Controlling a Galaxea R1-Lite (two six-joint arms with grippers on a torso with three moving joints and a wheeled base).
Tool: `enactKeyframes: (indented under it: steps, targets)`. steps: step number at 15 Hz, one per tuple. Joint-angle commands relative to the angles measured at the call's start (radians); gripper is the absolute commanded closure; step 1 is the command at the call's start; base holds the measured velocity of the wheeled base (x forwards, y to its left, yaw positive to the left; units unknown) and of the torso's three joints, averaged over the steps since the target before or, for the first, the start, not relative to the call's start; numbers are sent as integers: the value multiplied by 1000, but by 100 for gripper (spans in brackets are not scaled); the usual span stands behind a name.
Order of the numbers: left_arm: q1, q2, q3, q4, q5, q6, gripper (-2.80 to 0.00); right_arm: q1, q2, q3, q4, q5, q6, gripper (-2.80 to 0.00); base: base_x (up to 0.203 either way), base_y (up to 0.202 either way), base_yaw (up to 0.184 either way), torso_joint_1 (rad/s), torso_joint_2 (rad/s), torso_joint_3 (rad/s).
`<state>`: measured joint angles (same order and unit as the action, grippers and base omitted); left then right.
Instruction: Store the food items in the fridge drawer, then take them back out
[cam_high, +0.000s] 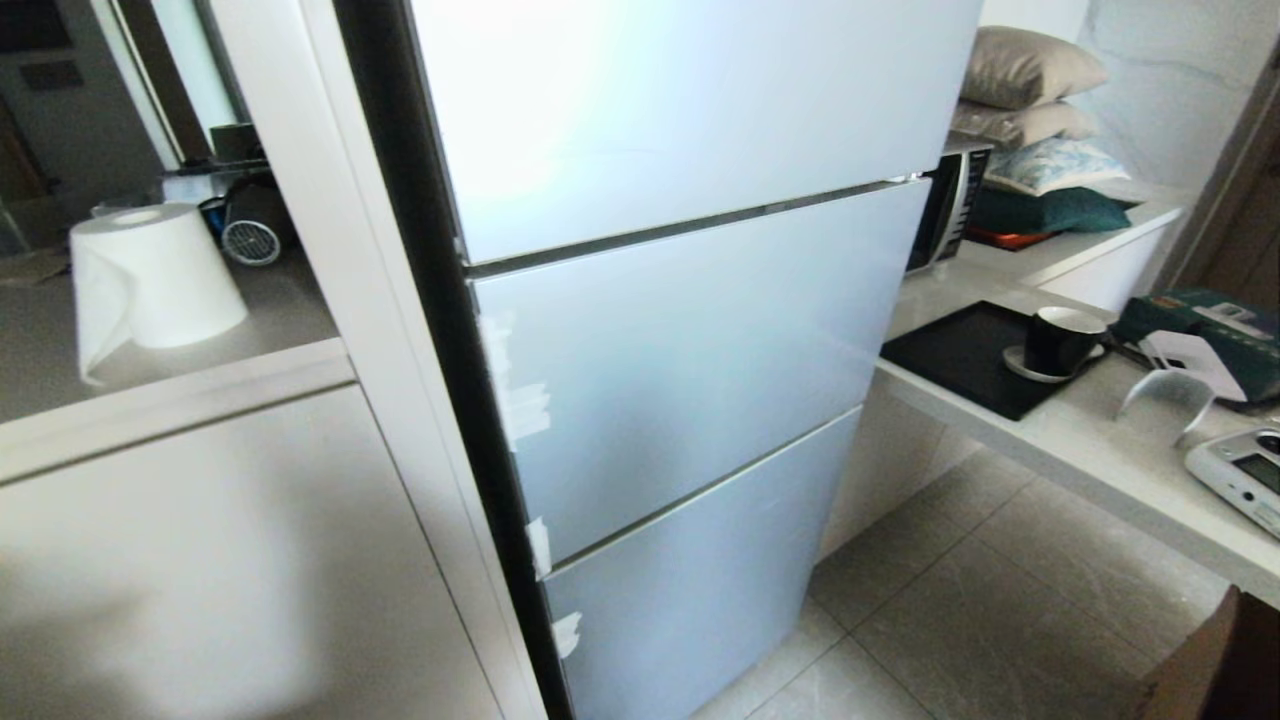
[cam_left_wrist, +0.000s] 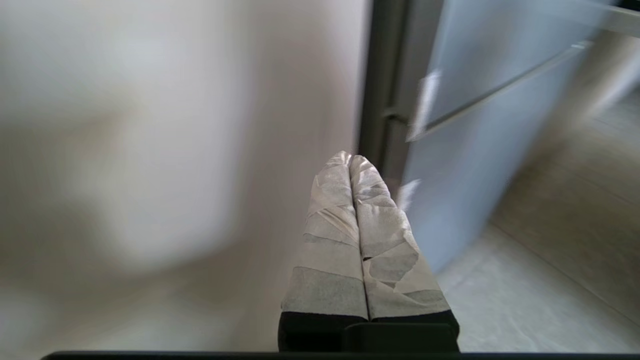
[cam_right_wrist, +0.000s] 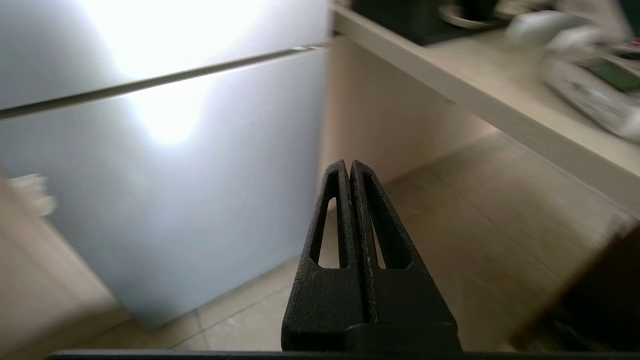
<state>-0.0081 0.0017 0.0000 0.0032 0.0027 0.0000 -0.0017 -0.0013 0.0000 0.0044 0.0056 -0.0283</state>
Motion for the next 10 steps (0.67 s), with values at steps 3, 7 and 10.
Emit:
enactKeyframes:
  steps: [3,7,10]
  targets:
    - [0,0,0,-3,0,5,0,0,1,0,0,-1,10,0,-4,6,-77,3,-1,4]
    - [-3,115,-211,-36,-45,-21,0,0,1,0,0,-4,19,0,0,0,0,0,0,0]
    - [-44,382,-340,-58,-77,-129,0,0,1,0,0,-4,21,0,0,0,0,0,0,0]
